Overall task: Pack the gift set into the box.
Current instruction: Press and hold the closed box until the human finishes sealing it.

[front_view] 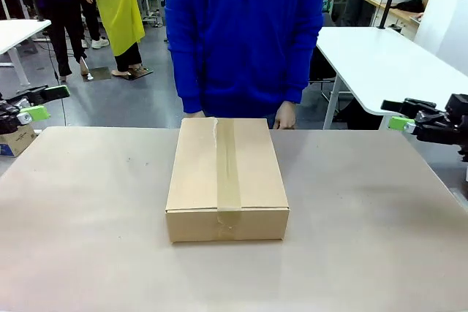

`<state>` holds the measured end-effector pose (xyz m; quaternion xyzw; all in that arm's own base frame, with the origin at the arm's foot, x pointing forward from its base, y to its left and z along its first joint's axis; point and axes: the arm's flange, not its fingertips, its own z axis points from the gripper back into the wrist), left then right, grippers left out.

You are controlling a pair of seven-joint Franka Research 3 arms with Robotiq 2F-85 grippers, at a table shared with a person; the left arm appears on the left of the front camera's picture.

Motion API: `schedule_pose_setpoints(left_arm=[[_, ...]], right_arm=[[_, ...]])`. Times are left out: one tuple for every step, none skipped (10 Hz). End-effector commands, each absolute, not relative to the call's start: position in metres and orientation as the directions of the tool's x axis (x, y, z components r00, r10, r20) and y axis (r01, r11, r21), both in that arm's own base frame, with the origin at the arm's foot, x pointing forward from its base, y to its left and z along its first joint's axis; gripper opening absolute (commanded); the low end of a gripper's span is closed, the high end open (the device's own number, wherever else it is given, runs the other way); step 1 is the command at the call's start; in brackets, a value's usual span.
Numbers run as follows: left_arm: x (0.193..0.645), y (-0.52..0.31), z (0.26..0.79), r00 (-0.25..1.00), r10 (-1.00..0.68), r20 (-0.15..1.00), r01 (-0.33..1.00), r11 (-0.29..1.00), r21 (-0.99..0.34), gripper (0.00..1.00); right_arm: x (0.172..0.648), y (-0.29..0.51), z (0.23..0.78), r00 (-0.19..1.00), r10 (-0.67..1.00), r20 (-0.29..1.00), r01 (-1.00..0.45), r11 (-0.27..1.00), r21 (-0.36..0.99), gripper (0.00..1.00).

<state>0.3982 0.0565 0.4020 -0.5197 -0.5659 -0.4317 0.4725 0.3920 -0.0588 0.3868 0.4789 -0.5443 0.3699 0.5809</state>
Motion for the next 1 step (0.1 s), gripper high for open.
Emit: schedule_pose_setpoints(left_arm=[[0.3952, 0.0641, 0.404, 0.0, 0.17, 0.986, 0.996, 0.09, -0.015, 1.0]], right_arm=[[0.3913, -0.0651, 0.3897, 0.151, -0.101, 0.983, -0.949, 0.264, 0.173, 1.0]])
